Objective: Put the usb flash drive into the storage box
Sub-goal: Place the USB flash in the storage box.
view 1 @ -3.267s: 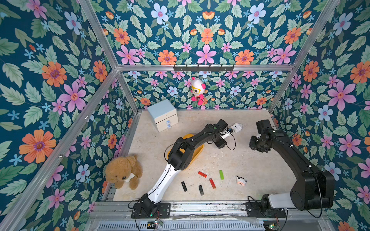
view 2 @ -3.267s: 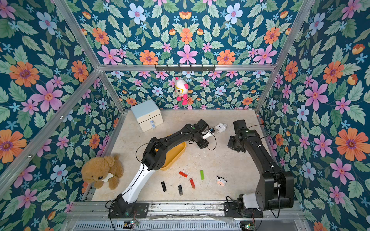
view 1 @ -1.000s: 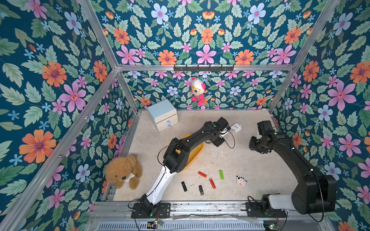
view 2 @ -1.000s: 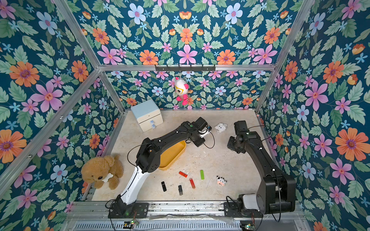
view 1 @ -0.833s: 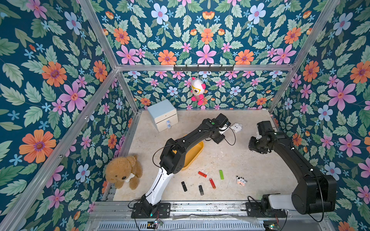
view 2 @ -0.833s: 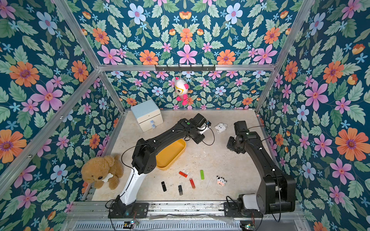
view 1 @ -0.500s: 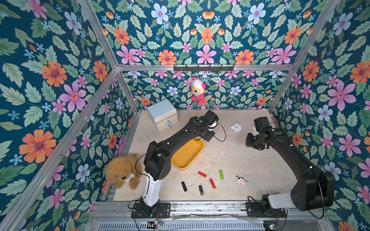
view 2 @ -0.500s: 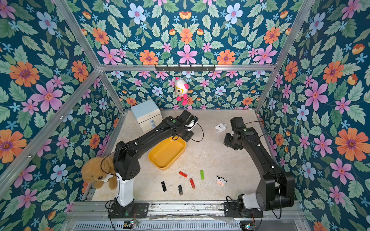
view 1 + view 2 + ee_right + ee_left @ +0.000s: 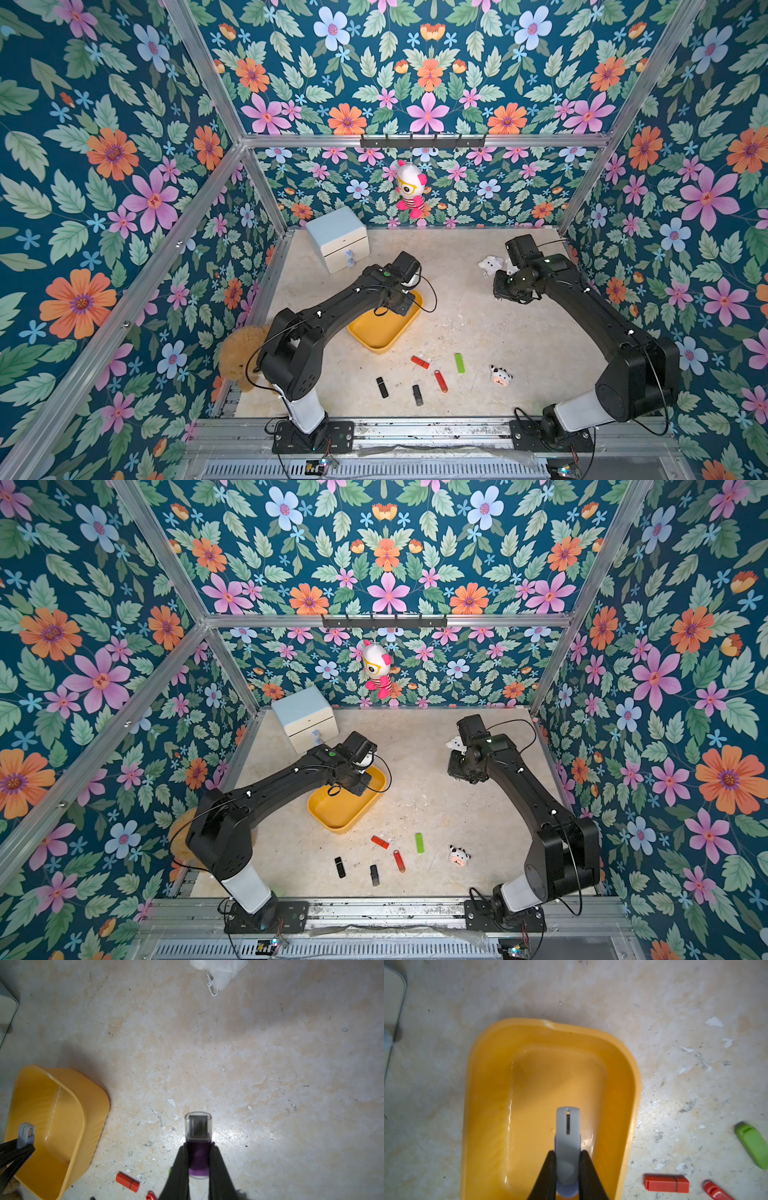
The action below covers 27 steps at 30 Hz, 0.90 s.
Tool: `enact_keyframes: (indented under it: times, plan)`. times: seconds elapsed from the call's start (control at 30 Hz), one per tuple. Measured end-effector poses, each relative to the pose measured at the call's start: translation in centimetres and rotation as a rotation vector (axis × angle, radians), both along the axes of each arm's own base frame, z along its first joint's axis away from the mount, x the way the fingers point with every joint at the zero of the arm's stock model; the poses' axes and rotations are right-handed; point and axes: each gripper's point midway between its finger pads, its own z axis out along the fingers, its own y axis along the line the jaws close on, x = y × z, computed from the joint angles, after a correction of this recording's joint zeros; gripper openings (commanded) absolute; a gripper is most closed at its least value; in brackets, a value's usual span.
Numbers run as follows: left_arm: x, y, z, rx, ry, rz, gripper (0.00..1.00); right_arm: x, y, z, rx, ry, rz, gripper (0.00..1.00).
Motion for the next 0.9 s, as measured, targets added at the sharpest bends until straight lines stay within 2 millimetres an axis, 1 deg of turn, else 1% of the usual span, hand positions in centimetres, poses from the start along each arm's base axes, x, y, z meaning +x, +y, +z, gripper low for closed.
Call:
enact_keyframes:
  times: [0.07,0.27,0.47,0.63,0.7,0.73,0.83,0.9]
  plan:
    - [0.0,0.8,-1.1,0.011,0.012,0.020,0.00,0.0,0.3,-0.1,-0.002,0.007,0.008,0.00]
    - [0.9,1.6,-3.8,0.011,0.042,0.069,0.00,0.1,0.8,0.0,-0.003,0.005,0.018,0.00]
    - [2.4,1.0,-6.0,0.009,0.043,0.079,0.00,0.1,1.1,0.1,-0.004,0.007,0.026,0.00]
    - [4.2,1.3,-7.4,0.016,0.036,0.109,0.00,0.1,1.2,0.1,-0.005,0.007,0.028,0.00]
    - [4.5,1.3,-7.6,0.022,0.034,0.112,0.00,0.0,1.1,0.1,-0.006,0.012,0.028,0.00]
    - [4.8,1.2,-7.6,0.023,0.030,0.114,0.01,-0.1,1.1,0.0,-0.007,0.014,0.028,0.00]
    - [5.3,1.0,-7.6,0.023,0.016,0.116,0.09,-0.2,1.1,0.0,-0.009,0.020,0.029,0.00]
    - [5.5,1.0,-7.9,0.028,0.016,0.119,0.18,-0.2,1.2,-0.1,-0.010,0.021,0.030,0.00]
